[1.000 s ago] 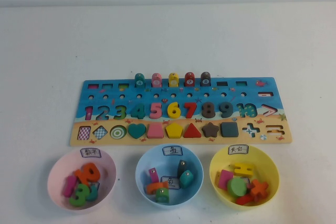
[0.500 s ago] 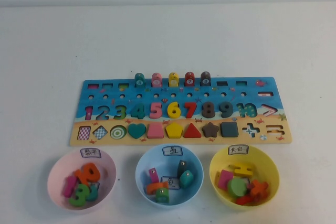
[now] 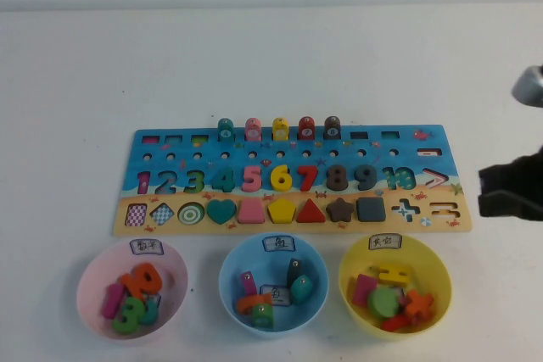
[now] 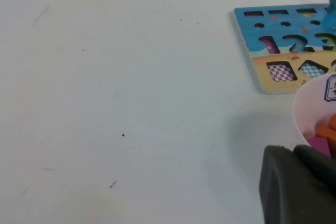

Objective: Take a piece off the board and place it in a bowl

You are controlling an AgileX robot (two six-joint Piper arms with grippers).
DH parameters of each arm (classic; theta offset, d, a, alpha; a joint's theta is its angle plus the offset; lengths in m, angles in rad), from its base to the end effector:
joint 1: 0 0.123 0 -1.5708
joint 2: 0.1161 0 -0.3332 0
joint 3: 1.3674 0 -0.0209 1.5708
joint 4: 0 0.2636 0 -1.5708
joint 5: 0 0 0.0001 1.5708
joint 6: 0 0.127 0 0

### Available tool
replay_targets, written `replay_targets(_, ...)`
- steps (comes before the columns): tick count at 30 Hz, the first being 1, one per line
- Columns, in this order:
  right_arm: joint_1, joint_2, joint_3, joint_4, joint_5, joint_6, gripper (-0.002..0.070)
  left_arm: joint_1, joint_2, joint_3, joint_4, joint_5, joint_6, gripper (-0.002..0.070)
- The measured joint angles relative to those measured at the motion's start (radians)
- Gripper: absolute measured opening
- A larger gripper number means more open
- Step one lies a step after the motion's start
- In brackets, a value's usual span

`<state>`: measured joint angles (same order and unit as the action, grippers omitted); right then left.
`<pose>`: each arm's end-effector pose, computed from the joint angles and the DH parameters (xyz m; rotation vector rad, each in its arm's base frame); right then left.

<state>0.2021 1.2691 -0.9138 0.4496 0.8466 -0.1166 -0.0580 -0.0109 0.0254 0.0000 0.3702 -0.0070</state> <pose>0.2431 0.0920 0.2959 -0.1275 2.6510 0.5702 0.0513 -0.0030 0.1607 0.0476 1.8678 -0.0449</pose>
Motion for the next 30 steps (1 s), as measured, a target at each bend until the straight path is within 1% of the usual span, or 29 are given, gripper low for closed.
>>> replay_targets(5,0.12,0.151,-0.151,-0.144,0.021,0.133,-0.0017,0.0,0.0,0.0,0.0,0.0,0.0,-0.0004)
replay_targets(8,0.172,0.236,-0.235,-0.191,0.044,0.185,-0.0017,0.0,0.0,0.0,0.0,0.0,0.0,-0.0004)
replay_targets(12,0.218,0.343,-0.342,-0.216,0.084,0.212,-0.0012,0.0,0.0,0.0,0.0,0.0,0.0,-0.0004)
replay_targets(14,0.232,0.397,-0.395,-0.22,0.11,0.22,0.0012,0.0,0.0,0.0,0.0,0.0,0.0,-0.0004)
replay_targets(19,0.257,0.518,-0.504,-0.232,0.182,0.215,0.0123,0.0,0.0,0.0,0.0,0.0,0.0,-0.0004)
replay_targets(21,0.258,0.553,-0.536,-0.236,0.204,0.159,0.0154,0.0,0.0,0.0,0.0,0.0,0.0,-0.0004)
replay_targets(24,0.258,0.587,-0.569,-0.241,0.215,-0.023,0.0175,0.0,0.0,0.0,0.0,0.0,0.0,-0.0004)
replay_targets(29,0.258,0.593,-0.582,-0.243,0.25,-0.458,0.0182,0.0,0.0,0.0,0.0,0.0,0.0,-0.0004)
replay_targets(30,0.258,0.593,-0.582,-0.243,0.253,-0.489,0.0182,0.0,0.0,0.0,0.0,0.0,0.0,-0.0004)
